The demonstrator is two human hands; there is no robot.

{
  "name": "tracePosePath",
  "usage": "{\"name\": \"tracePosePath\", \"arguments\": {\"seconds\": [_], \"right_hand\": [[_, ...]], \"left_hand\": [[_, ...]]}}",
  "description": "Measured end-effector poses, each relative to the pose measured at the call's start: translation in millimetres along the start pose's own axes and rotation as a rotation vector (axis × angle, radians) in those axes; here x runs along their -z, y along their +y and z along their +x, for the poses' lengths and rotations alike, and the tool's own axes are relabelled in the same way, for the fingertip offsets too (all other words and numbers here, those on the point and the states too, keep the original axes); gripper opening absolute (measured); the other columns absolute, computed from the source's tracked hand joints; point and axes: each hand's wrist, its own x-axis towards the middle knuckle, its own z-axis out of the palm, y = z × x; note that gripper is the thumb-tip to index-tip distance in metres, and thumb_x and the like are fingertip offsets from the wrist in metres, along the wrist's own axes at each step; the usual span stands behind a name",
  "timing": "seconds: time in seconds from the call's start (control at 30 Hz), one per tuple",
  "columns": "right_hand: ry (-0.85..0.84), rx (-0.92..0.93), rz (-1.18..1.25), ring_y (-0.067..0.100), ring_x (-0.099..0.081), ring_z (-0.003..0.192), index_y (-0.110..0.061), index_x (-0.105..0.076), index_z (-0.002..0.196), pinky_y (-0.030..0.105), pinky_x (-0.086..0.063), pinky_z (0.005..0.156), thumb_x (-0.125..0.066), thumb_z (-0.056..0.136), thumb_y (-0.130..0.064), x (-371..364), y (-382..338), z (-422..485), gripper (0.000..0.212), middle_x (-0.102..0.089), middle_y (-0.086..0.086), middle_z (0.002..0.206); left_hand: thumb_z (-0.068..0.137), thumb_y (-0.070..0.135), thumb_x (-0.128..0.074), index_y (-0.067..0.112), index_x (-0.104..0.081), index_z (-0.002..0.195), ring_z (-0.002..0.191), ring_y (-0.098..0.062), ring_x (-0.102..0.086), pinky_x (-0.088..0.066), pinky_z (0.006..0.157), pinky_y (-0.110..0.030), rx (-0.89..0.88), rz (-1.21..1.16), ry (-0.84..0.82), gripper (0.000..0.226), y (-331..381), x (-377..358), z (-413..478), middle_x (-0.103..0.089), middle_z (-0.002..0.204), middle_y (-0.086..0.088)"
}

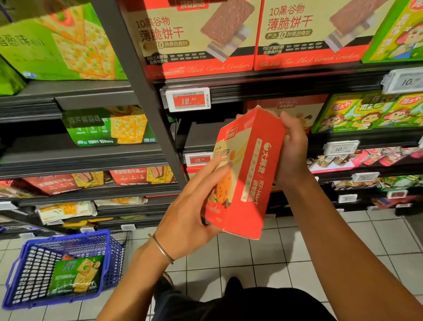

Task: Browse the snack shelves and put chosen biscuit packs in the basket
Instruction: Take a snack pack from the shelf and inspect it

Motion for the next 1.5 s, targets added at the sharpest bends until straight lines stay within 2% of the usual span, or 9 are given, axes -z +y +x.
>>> {"name": "tracePosePath", "arguments": {"seconds": [0.13, 0.3, 0.5, 0.77, 1.0, 1.13, 1.37, 1.43, 1.5], "right_hand": [[-0.043, -0.026, -0.022, 0.032, -0.064, 0.109, -0.010, -0.069, 0.126, 0.042, -0.053, 0.092, -0.034, 0.104, -0.039, 1, 1, 7, 0.050, -0.068, 0.016, 0.118], [-0.066, -0.080, -0.175, 0.018, -0.069, 0.099, -0.039, -0.073, 0.122, 0.034, -0.057, 0.086, -0.033, 0.101, -0.063, -2, 2, 5, 0.051, -0.070, 0.002, 0.102], [-0.058, -0.052, -0.171, 0.020, -0.070, 0.115, -0.028, -0.067, 0.127, 0.030, -0.059, 0.087, -0.023, 0.106, -0.059, 1, 3, -1, 0.058, -0.075, 0.003, 0.114], [-0.067, 0.152, -0.255, 0.019, -0.064, 0.121, -0.024, -0.064, 0.136, 0.029, -0.055, 0.092, -0.040, 0.102, -0.047, 3, 5, -5, 0.048, -0.065, 0.006, 0.133], [-0.102, 0.169, -0.279, 0.020, -0.062, 0.124, -0.021, -0.058, 0.143, 0.029, -0.054, 0.095, -0.037, 0.104, -0.045, 5, 10, -11, 0.050, -0.060, 0.009, 0.137], [-0.118, 0.147, -0.319, 0.021, -0.062, 0.123, -0.031, -0.057, 0.141, 0.030, -0.054, 0.095, -0.039, 0.103, -0.049, 3, 10, -15, 0.046, -0.058, 0.007, 0.138], [-0.153, 0.037, -0.388, 0.032, -0.064, 0.120, -0.033, -0.053, 0.145, 0.051, -0.055, 0.097, -0.040, 0.104, -0.056, 11, 12, -15, 0.048, -0.062, 0.009, 0.134], [-0.162, -0.003, -0.379, 0.031, -0.065, 0.121, -0.030, -0.053, 0.145, 0.049, -0.055, 0.097, -0.041, 0.106, -0.051, 14, 12, -15, 0.045, -0.064, 0.009, 0.134], [-0.167, -0.043, -0.362, 0.027, -0.069, 0.115, -0.027, -0.054, 0.145, 0.040, -0.056, 0.090, -0.046, 0.107, -0.042, 15, 12, -15, 0.041, -0.067, 0.009, 0.129]], "left_hand": [[0.080, 0.019, -0.090, 0.020, -0.026, 0.162, 0.156, -0.017, -0.025, -0.034, 0.121, -0.029, 0.043, -0.074, 0.030, 0.103, -10, 4, -5, -0.026, 0.168, 0.001], [0.070, 0.015, -0.096, 0.023, -0.030, 0.159, 0.144, -0.013, -0.045, -0.043, 0.109, -0.020, 0.117, -0.375, 0.065, 0.111, -11, 16, -10, -0.047, 0.156, 0.011], [0.072, 0.025, -0.093, 0.028, -0.065, 0.130, 0.104, -0.019, -0.069, -0.059, 0.089, -0.039, 0.268, -0.818, 0.193, 0.065, -13, 27, -20, -0.073, 0.109, -0.004], [0.075, 0.000, -0.081, 0.019, -0.057, 0.140, 0.130, -0.015, -0.060, -0.052, 0.101, -0.023, 0.292, -0.702, 0.154, 0.073, -17, 24, -28, -0.064, 0.139, 0.002], [0.076, 0.009, -0.080, 0.035, -0.069, 0.129, 0.124, -0.027, -0.064, -0.054, 0.104, -0.044, 0.400, -0.902, 0.226, 0.061, -19, 9, -36, -0.071, 0.126, -0.007], [0.087, -0.004, -0.059, 0.029, -0.071, 0.127, 0.124, -0.026, -0.064, -0.051, 0.108, -0.043, 0.448, -1.044, 0.258, 0.053, -26, -3, -45, -0.073, 0.124, -0.008], [0.104, 0.014, -0.045, 0.022, -0.064, 0.134, 0.144, -0.041, -0.043, -0.035, 0.117, -0.060, 0.589, -1.248, 0.372, 0.036, -42, -18, -48, -0.062, 0.140, -0.015], [0.108, 0.028, -0.044, 0.017, -0.049, 0.148, 0.148, -0.046, -0.034, -0.023, 0.119, -0.069, 0.654, -1.276, 0.389, 0.041, -49, -14, -41, -0.049, 0.153, -0.020], [0.107, 0.050, -0.037, 0.022, -0.047, 0.151, 0.142, -0.043, -0.045, -0.035, 0.112, -0.071, 0.742, -1.315, 0.364, 0.054, -54, -9, -32, -0.051, 0.154, -0.016]]}}
